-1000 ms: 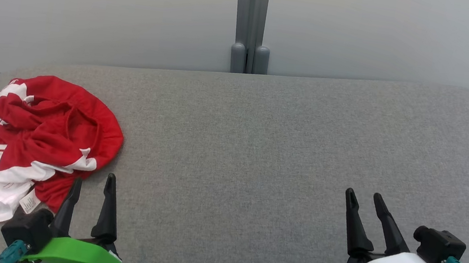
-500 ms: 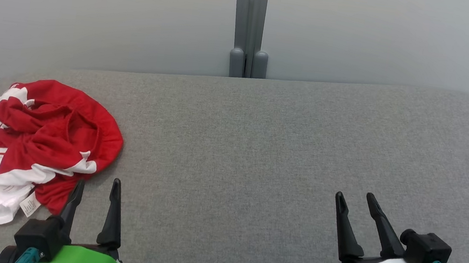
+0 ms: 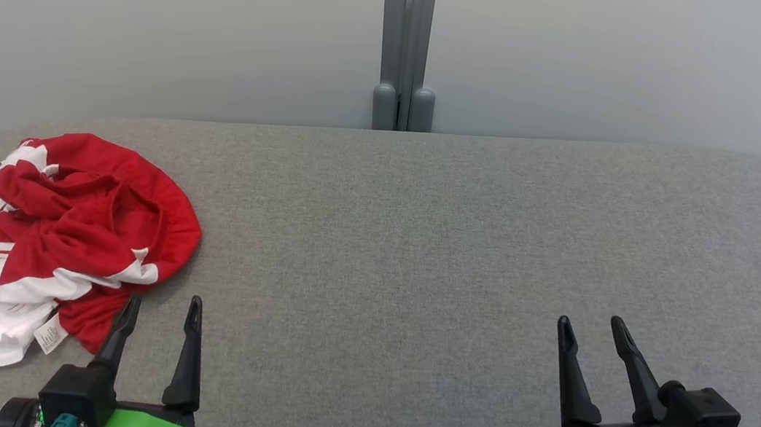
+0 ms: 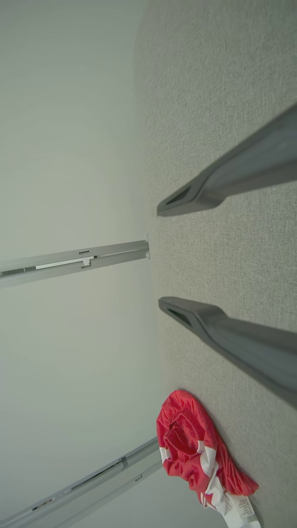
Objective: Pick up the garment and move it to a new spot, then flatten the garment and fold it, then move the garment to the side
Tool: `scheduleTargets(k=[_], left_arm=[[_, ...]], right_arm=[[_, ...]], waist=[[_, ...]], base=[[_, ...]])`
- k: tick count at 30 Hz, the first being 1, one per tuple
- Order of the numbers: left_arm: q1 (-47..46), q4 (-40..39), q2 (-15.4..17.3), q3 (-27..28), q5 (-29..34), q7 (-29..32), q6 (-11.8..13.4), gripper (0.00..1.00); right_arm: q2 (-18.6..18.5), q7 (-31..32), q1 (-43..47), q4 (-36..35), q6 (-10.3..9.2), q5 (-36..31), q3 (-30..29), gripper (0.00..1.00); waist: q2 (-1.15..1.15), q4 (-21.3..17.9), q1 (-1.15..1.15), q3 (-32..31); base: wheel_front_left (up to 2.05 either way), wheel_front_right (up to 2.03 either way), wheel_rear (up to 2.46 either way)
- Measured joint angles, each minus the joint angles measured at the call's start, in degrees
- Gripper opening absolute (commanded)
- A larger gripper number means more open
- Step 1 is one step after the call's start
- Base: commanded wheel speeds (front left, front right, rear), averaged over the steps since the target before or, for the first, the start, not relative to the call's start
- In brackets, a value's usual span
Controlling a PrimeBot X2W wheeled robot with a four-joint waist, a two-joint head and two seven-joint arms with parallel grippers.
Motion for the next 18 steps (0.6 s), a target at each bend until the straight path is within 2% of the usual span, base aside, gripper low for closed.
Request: scheduleTargets(k=[18], left_arm=[[0.91,-0.68,-0.04,-0.53,6.10,-1.76,0.20,1.00]], right_arm=[[-0.02,-1.90,0.57,-0.22,0.01,-6.51,-0.12,1.00]], waist=[[0.00,0.44,0.00,-0.31]], base=[[0.00,0.00,0.00]])
